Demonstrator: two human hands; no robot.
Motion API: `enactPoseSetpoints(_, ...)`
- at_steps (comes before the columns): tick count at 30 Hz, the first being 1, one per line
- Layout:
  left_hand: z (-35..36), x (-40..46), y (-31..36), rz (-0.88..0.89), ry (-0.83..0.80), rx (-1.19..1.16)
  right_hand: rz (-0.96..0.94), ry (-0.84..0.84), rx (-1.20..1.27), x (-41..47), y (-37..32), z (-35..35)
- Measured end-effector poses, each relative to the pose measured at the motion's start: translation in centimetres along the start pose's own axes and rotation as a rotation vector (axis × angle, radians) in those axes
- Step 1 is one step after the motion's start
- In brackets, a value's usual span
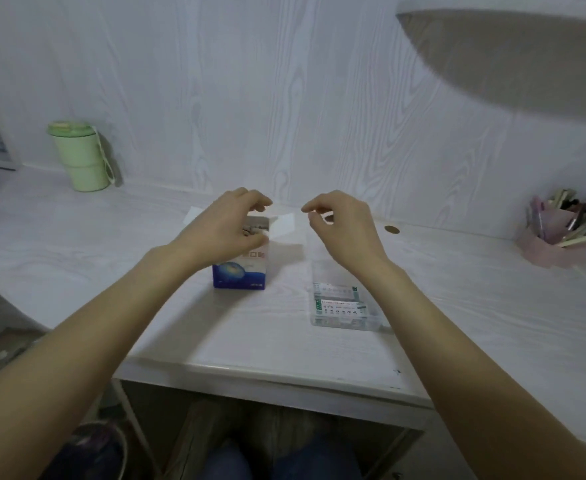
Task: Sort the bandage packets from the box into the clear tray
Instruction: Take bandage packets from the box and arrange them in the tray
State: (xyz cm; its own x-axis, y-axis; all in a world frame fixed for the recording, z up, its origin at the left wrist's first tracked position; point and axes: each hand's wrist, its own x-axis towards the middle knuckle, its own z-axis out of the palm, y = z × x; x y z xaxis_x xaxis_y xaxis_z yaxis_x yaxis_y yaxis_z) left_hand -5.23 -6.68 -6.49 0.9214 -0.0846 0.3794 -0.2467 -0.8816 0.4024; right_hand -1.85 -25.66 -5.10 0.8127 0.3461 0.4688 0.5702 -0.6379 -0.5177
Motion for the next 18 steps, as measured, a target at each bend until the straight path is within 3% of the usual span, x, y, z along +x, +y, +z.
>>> enactPoseSetpoints(3,-0.7,-0.1,-2.3,-0.031,-0.078,0.068,-0.022,-0.118,-0.049,1.0,-0.9,1.4)
enactPoseSetpoints(7,-1.4,-0.2,-3.8,-0.092,-0.093,-0.056,0.012,-0.294,-0.089,2.2,-1.6,2.8)
enactPoseSetpoints(14,-2.0,0.2,-5.0,-0.050,-0.159,-0.099,0.021,-0.388,-0.174,3.8,-2.8,3.8)
enactPoseSetpoints(18,-1.7,0.1,-5.3,-0.043,-0.120,-0.152,0.029,-0.422,-0.273,4.7,-3.4,4.2)
